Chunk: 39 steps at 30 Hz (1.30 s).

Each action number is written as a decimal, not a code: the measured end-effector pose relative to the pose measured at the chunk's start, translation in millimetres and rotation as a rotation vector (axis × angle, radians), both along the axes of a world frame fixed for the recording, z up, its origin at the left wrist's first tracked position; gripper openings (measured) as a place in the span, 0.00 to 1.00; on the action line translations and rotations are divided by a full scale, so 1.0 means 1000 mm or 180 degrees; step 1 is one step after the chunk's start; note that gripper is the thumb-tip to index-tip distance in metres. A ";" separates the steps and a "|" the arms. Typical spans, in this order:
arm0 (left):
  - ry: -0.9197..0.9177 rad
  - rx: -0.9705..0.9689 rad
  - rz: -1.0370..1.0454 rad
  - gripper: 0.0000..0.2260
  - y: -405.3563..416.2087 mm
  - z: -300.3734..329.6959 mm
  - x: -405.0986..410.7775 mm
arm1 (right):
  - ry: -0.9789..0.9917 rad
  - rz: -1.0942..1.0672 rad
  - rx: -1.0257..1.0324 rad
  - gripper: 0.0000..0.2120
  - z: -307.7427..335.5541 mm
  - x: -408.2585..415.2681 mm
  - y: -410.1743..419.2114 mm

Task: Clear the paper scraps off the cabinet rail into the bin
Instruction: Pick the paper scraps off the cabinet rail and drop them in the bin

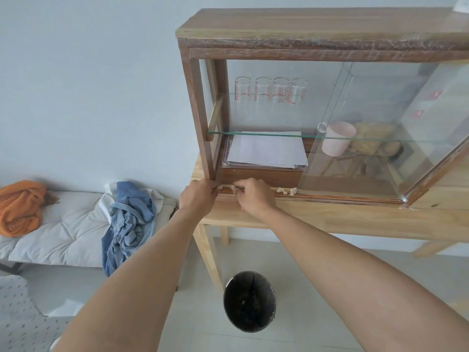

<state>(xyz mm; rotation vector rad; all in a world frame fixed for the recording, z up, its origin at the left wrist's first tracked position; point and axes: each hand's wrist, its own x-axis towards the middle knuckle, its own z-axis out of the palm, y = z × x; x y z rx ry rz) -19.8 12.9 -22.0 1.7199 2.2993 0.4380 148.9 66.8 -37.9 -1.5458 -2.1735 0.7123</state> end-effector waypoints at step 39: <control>-0.0565 -0.0510 -0.0311 0.11 -0.139 -0.081 0.042 | -0.0207 -0.0013 -0.1009 0.09 -0.075 0.104 -0.144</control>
